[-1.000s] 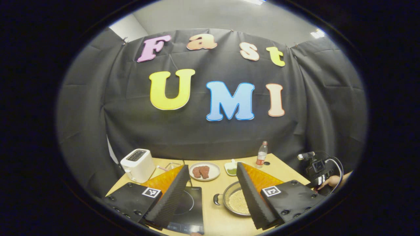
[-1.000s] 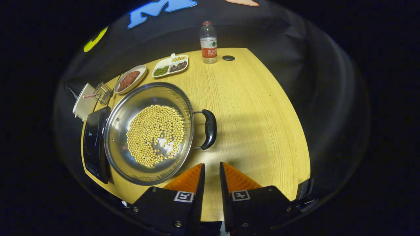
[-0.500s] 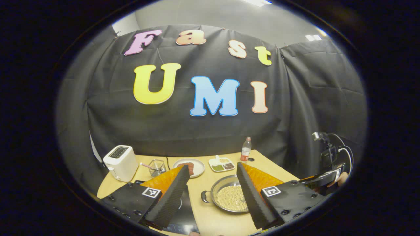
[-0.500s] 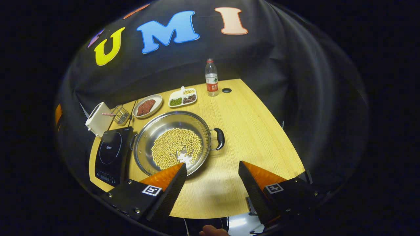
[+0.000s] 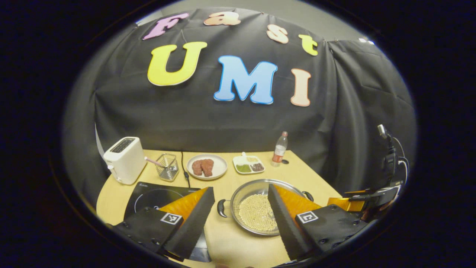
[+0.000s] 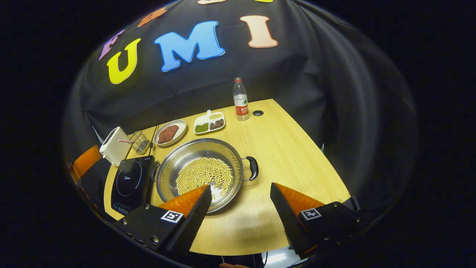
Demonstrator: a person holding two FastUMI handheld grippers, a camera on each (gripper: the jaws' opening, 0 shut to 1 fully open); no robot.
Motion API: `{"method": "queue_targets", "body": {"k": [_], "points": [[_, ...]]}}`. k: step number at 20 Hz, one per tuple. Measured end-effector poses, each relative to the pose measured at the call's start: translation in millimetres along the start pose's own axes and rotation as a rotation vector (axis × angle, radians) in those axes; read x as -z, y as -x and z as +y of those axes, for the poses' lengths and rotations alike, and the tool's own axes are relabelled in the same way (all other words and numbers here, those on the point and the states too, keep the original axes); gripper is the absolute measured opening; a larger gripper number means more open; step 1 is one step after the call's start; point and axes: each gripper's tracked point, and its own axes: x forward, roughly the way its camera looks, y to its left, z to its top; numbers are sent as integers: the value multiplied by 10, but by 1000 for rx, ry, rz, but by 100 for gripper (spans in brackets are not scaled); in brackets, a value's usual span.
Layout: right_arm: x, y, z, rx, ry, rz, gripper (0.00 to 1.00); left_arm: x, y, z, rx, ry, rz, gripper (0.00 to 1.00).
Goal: First push the handle of the pot to place it horizontally, then grasp the pot with both hands and set it on the induction cooktop.
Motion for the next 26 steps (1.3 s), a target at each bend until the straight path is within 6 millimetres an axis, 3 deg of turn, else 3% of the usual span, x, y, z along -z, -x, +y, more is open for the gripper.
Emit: {"method": "queue_targets", "body": {"k": [9,10,11,12,16,25,26], "points": [[-108,-653,-92,-55,114,-11,99,852,-1030,169,-119,16,157,99],[-81,-705,-91,-59,122,-4,99,916,-1090,191,-128,15,171,94],[-48,-756,-85,-65,126,4,99,1002,-1161,218,-136,16,182,99],[-13,-806,-76,-70,126,12,99,1049,-1220,242,-143,17,187,94],[90,-950,-80,-77,124,28,99,1226,-1421,337,-158,5,215,97],[117,-1362,-73,-37,132,49,99,1566,-1787,544,-176,0,269,94],[132,-1425,-81,-34,132,57,99,1585,-1827,562,-176,-4,274,99]]}}
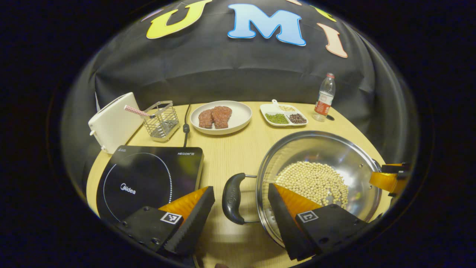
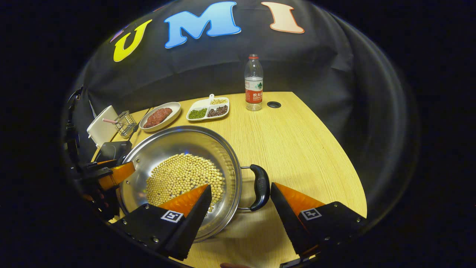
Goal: First push the handle of the pot to place it horizontally, then grasp the pot with both hands and set it on the induction cooktop.
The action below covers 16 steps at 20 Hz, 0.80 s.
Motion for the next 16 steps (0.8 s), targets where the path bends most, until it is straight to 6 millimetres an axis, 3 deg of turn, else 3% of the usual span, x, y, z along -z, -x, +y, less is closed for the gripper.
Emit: {"method": "queue_targets", "body": {"k": [7,8,10,12,14,15,16], "points": [[131,-357,-34,17,2,47,99,82,-209,-70,3,-44,25,95],[149,-376,-46,23,-4,52,98,79,-225,-90,2,-52,25,87],[199,-453,-79,38,-10,70,91,71,-232,-75,3,-65,20,78],[230,-487,-75,26,-33,73,77,83,-245,-76,13,-57,22,81],[233,-503,-63,8,-48,80,78,81,-214,-59,18,-67,23,79],[201,-508,-63,-3,-58,79,75,82,-191,-58,20,-69,22,74],[216,-507,-65,-6,-71,89,69,93,-194,-66,25,-65,24,76]]}}
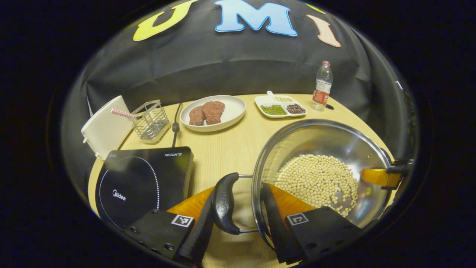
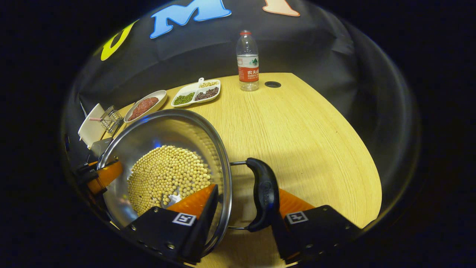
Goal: First push the handle of the pot to place it horizontally, then grasp the pot with both hands and set it on the induction cooktop.
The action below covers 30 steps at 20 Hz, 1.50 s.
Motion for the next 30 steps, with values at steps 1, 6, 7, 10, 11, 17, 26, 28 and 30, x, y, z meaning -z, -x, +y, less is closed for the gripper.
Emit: {"method": "queue_targets", "body": {"k": [1,6,7,10,11,17,26,28,30], "points": [[-17,-3,-6,3,3,-3,71,-9,16,-11,4,5,0,75],[-21,16,-20,10,33,-3,71,-24,51,-32,-4,-4,-4,72],[-28,26,-25,10,37,-2,66,-43,67,-33,-9,-12,-9,72],[-49,74,-41,10,38,-3,71,-84,161,-72,-11,-5,-16,72],[-73,100,-43,11,45,-7,71,-99,194,-69,-12,-4,-20,72],[-187,432,30,-7,73,-41,71,-329,474,1,-28,2,-59,75],[-401,933,331,-39,96,-80,71,-659,1150,282,-64,16,-127,75],[-443,1050,453,-40,103,-92,71,-709,1284,400,-65,21,-142,75],[-444,1113,546,-34,106,-97,71,-709,1402,538,-61,28,-147,68]]}}
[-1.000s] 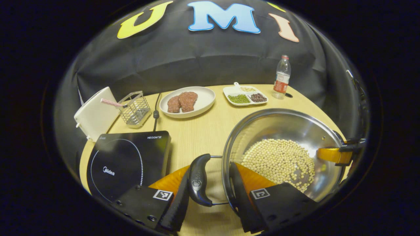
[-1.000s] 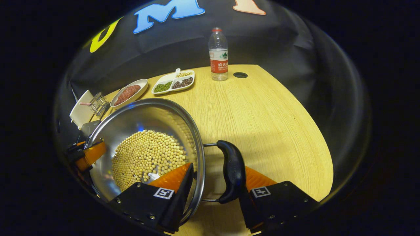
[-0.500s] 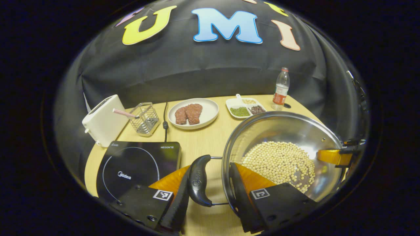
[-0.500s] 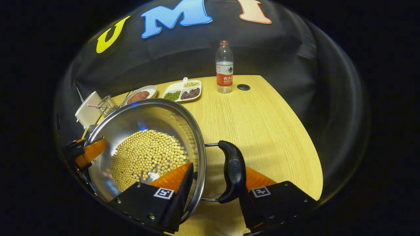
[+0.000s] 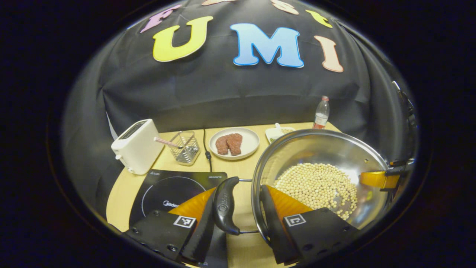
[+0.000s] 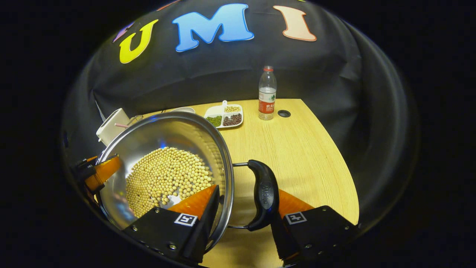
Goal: First push the handle of the pot to place it horizontally, then grasp the pot with both hands and set it on the induction cooktop.
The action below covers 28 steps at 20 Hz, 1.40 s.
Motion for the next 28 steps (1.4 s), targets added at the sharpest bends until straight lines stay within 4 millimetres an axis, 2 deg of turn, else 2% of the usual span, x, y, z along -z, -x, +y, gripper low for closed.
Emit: {"method": "queue_targets", "body": {"k": [2,4,6,10,15,16,17,18,24,28], "points": [[2,90,135,7,1,-9,71,-36,87,165,7,3,-5,68],[-22,155,299,12,-5,-17,71,-81,159,360,11,1,-14,75],[-10,244,461,14,-5,-28,71,-107,220,563,13,3,-25,71],[-51,260,803,11,6,-39,71,-108,305,953,8,14,-39,71],[-3,269,1154,-4,14,-31,71,-71,350,1399,-3,18,-38,72],[-32,311,1321,-6,15,-28,71,-55,342,1481,-5,19,-38,72],[-31,290,1383,-10,16,-25,71,-58,335,1555,-9,19,-36,68],[-25,265,1459,-13,22,-22,71,-51,327,1623,-12,20,-35,72],[-48,142,1864,-38,38,-12,71,27,310,2112,-40,32,-28,71],[-28,24,2099,-47,44,-3,71,50,202,2375,-48,41,-23,71]]}}
